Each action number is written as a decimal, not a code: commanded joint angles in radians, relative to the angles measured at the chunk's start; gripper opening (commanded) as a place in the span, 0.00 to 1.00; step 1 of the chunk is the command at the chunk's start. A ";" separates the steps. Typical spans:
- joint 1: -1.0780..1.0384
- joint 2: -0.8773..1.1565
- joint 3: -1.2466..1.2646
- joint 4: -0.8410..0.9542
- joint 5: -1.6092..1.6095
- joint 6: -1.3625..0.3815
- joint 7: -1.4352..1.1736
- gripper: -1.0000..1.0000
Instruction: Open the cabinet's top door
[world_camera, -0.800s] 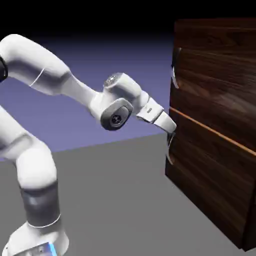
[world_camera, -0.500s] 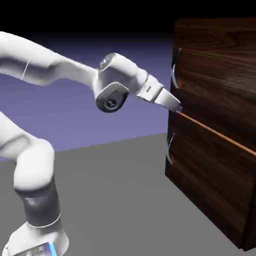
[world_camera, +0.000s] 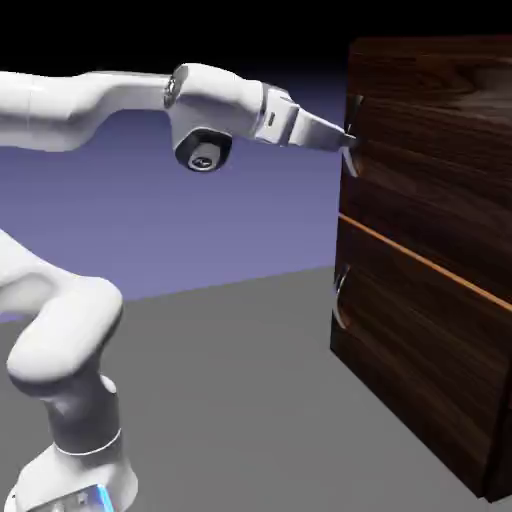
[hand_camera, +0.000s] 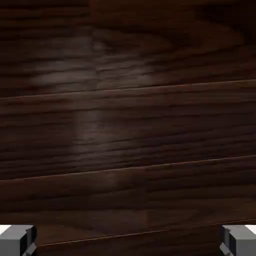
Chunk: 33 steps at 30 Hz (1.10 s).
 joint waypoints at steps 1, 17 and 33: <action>-0.021 -0.011 0.022 0.012 0.044 -0.001 -0.024 0.50; -0.353 -0.182 0.380 0.206 0.740 -0.024 -0.403 0.50; -0.713 -0.285 0.672 0.444 1.213 -0.062 -0.641 0.50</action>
